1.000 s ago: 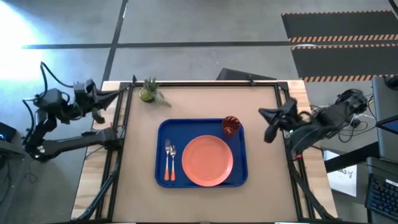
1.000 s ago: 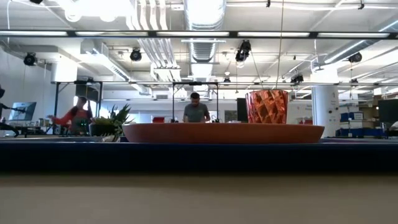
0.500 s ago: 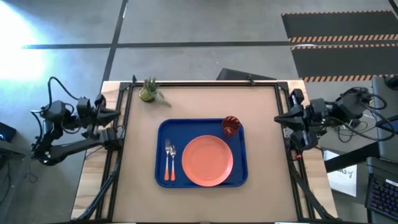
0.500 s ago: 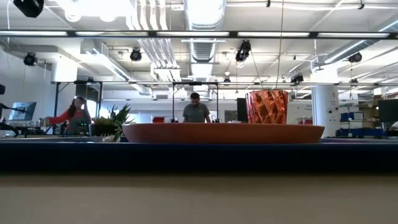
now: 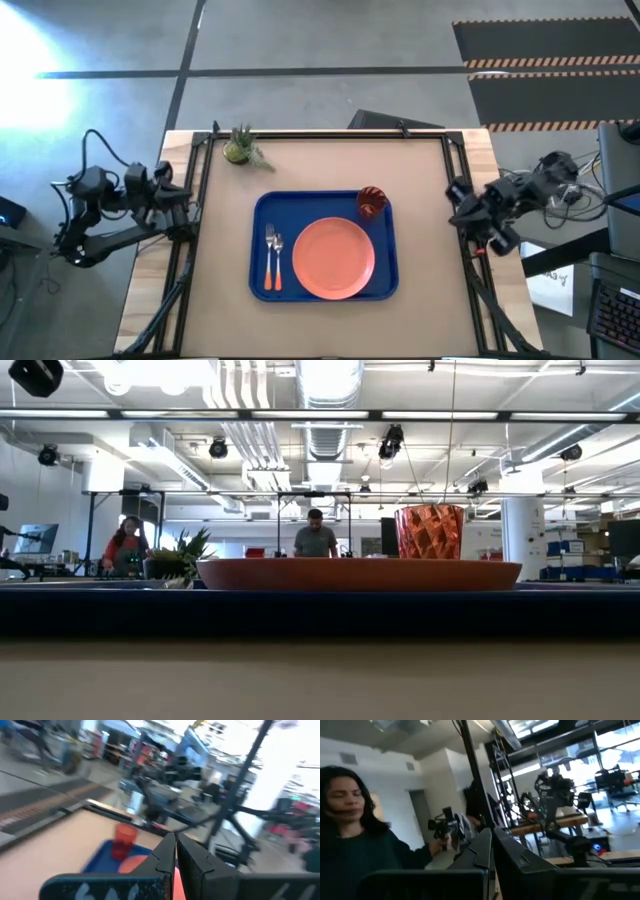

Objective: Pick and place plate/cup/fork/spoon on tray
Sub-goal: Return to Home Position

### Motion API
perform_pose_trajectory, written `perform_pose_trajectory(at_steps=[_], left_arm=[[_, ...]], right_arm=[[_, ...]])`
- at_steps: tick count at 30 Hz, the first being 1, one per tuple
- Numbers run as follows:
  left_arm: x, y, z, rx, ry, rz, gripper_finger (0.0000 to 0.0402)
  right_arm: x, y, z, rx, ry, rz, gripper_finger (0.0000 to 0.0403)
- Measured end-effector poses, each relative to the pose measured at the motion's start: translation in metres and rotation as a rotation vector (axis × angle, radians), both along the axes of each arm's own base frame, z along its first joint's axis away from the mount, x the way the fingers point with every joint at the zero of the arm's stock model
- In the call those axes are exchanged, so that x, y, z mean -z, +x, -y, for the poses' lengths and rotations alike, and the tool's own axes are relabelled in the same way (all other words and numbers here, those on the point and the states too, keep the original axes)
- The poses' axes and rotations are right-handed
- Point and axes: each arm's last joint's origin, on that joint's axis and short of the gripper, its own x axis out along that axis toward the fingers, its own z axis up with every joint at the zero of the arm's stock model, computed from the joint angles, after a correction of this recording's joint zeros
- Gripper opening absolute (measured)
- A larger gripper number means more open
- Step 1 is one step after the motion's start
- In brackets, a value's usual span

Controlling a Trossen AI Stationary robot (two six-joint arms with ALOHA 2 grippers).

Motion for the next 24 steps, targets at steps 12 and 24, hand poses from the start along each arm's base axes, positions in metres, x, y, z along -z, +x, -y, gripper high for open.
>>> perform_pose_trajectory(at_steps=[12,24], left_arm=[[0.021,0.007,-0.001,0.068,-0.205,-0.107,0.0],[0.071,0.064,-0.021,0.128,-0.275,0.024,0.0]], right_arm=[[0.069,-0.007,0.005,-0.018,0.184,0.151,0.0008],[0.064,-0.018,0.012,-0.013,0.184,0.166,0.0008]])
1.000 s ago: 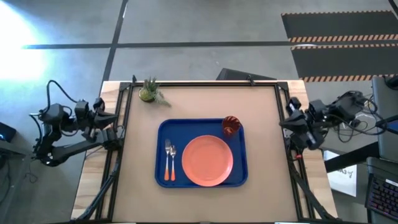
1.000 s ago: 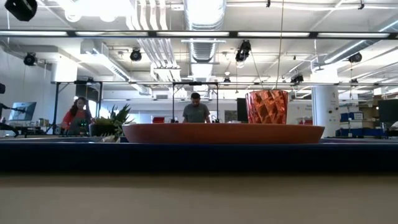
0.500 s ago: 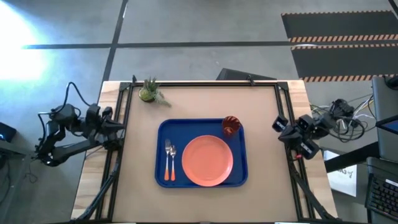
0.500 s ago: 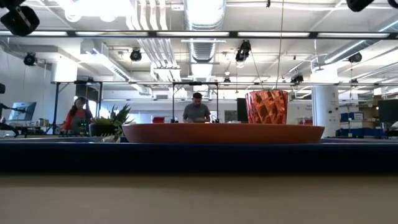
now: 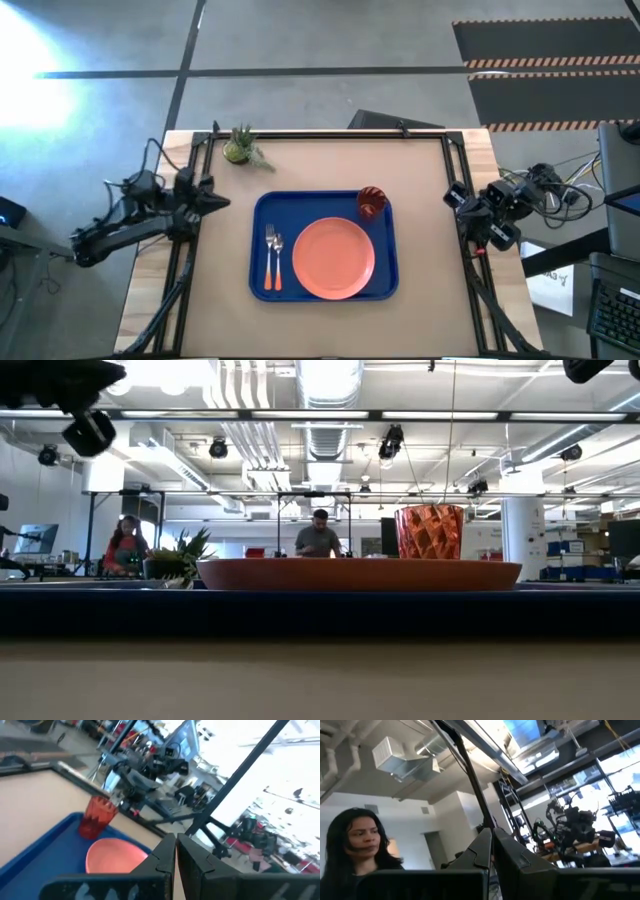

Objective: Pick and place plate/cup/fork/spoon on tray
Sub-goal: Return to Home Position

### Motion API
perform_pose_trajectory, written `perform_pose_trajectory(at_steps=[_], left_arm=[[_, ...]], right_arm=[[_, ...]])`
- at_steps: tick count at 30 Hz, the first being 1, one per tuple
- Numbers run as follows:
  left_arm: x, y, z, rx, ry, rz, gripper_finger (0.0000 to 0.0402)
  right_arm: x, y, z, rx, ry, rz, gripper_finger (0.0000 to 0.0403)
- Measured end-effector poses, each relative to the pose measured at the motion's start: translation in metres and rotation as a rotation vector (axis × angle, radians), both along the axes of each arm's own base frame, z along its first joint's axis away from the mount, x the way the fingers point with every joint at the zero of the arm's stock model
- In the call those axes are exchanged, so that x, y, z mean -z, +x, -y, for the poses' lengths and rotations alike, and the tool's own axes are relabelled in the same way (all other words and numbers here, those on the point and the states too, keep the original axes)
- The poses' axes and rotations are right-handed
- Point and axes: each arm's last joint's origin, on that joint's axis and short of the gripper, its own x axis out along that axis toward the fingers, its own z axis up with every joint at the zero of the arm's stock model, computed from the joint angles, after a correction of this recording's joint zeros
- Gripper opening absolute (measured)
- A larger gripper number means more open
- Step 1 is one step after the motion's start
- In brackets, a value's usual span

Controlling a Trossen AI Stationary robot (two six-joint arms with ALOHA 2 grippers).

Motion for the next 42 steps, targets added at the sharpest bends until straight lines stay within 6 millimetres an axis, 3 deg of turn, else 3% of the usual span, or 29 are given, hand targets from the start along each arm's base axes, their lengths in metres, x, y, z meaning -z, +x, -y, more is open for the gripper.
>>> perform_pose_trajectory(at_steps=[7,15,20,27,34,39,42], left_arm=[[0.016,0.016,-0.006,-0.024,0.036,0.177,0.0],[0.047,0.028,-0.008,-0.192,0.064,0.103,0.0],[0.052,0.034,-0.005,-0.261,0.16,0.049,0.0],[0.062,0.042,-0.002,-0.242,0.216,-0.063,0.0],[0.063,0.044,-0.001,-0.196,0.292,-0.087,0.0],[0.06,0.043,0.003,-0.066,0.292,-0.051,0.0],[0.057,0.042,0.005,-0.024,0.299,-0.027,0.0]], right_arm=[[-0.008,-0.003,0.002,-0.004,-0.013,-0.028,0.0008],[-0.015,-0.006,0.005,0.057,-0.079,-0.072,0.0008],[-0.013,-0.005,0.005,0.088,-0.11,-0.093,0.0008],[0.006,0.001,0.006,0.225,-0.18,-0.29,0.0008],[0.007,0.002,0.006,0.271,-0.246,-0.299,0.0008],[0.003,0.001,0.008,0.288,-0.182,-0.314,0.0008],[0.003,0.001,0.008,0.303,-0.231,-0.314,0.0008]])
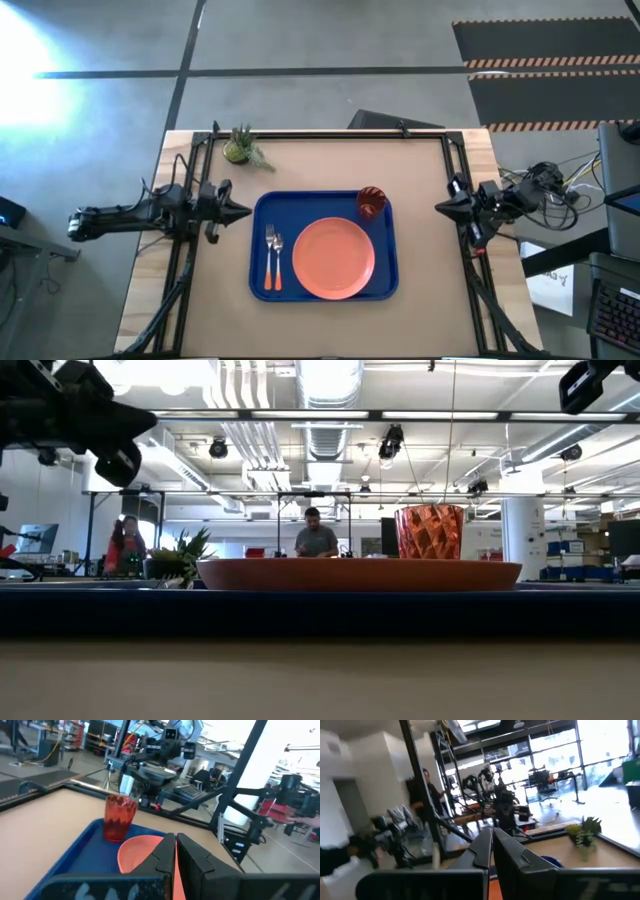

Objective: Pick and place plate/cup/fork/spoon on tray
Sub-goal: Return to Home Position

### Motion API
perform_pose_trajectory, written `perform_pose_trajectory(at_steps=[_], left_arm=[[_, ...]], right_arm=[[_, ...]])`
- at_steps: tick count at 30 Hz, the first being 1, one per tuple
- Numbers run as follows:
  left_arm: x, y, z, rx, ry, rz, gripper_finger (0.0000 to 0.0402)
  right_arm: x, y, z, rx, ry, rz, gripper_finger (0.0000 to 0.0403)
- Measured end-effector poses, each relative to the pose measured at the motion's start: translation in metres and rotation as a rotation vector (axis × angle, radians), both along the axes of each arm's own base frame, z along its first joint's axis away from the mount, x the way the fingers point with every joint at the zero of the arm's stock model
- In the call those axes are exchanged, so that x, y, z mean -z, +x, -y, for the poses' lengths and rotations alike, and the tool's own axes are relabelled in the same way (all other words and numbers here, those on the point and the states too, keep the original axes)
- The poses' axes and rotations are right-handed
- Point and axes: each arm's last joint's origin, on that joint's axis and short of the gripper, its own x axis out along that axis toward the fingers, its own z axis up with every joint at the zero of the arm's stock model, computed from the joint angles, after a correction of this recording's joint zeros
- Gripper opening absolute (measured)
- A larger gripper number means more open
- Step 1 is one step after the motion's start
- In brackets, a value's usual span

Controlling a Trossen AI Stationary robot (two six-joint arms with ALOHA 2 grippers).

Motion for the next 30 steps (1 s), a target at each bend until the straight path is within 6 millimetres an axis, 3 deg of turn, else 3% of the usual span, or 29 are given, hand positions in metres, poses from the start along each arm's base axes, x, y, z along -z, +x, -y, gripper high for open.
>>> perform_pose_trajectory(at_steps=[7,14,30], left_arm=[[-0.001,-0.001,0.001,0.039,0.085,0.014,0.0],[-0.004,-0.001,0.001,0.038,0.107,0.031,0.0],[-0.004,-0.001,0.001,0.037,0.161,0.034,0.0]], right_arm=[[0.001,-0.001,0.004,0.16,-0.163,-0.033,0.0008],[-0.014,-0.013,0.017,0.394,-0.251,-0.03,0.0009],[-0.047,-0.044,0.036,0.354,-0.371,-0.02,0.0008]])
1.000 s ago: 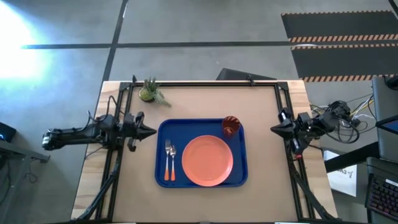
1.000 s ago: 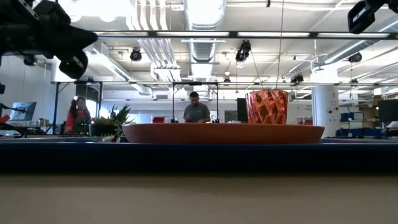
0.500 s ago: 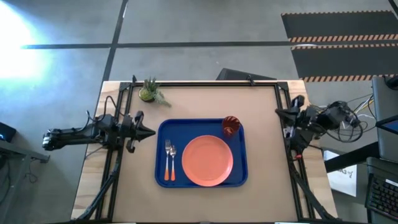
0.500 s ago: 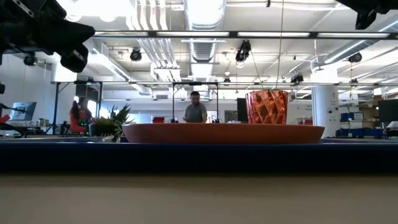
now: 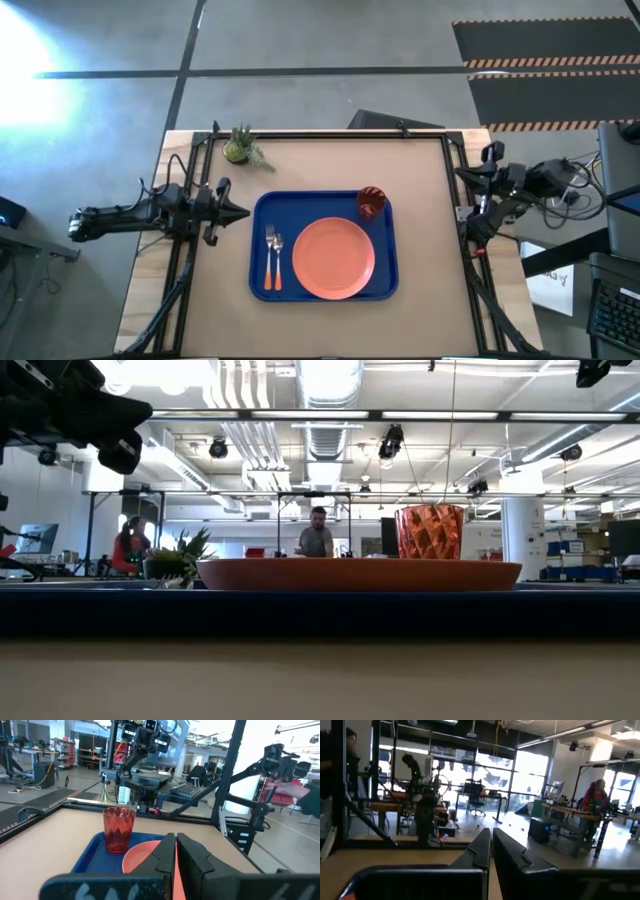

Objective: Pick and place plate/cup/fork/spoon on tray
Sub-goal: Return to Home Position

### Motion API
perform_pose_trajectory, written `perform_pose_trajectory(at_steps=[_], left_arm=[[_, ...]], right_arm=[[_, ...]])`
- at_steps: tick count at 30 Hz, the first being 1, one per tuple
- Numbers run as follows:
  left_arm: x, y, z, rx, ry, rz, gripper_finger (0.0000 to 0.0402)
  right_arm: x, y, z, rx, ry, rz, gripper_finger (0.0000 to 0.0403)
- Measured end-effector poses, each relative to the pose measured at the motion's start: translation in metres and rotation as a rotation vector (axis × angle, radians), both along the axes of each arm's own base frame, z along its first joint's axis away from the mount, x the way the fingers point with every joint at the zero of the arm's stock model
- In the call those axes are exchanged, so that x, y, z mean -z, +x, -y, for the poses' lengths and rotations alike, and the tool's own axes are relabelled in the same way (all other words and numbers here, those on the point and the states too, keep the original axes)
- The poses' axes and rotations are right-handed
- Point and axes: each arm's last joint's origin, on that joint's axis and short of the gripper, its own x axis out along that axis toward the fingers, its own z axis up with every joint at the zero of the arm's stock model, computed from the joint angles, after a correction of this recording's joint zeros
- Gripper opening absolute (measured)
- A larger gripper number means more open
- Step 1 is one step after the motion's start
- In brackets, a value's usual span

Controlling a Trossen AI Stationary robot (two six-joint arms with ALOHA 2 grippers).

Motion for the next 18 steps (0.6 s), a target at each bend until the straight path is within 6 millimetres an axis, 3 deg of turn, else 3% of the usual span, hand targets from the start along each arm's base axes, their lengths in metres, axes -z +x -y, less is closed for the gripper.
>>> perform_pose_trajectory(at_steps=[3,7,13,18], left_arm=[[0.0,0.0,0.0,0.0,-0.001,-0.001,0.0],[0.0,0.0,0.0,0.0,-0.001,-0.001,0.0],[0.001,0.0,0.0,0.0,-0.003,-0.003,0.0],[0.001,0.0,0.0,0.0,-0.006,-0.001,0.0]], right_arm=[[-0.005,-0.006,0.004,-0.019,0.068,-0.003,0.0008],[0.014,0.002,-0.005,-0.172,0.213,-0.133,0.0008],[0.052,0.035,-0.031,-0.328,0.421,-0.296,0.0009],[0.084,0.066,-0.052,-0.363,0.431,-0.261,0.0009]])
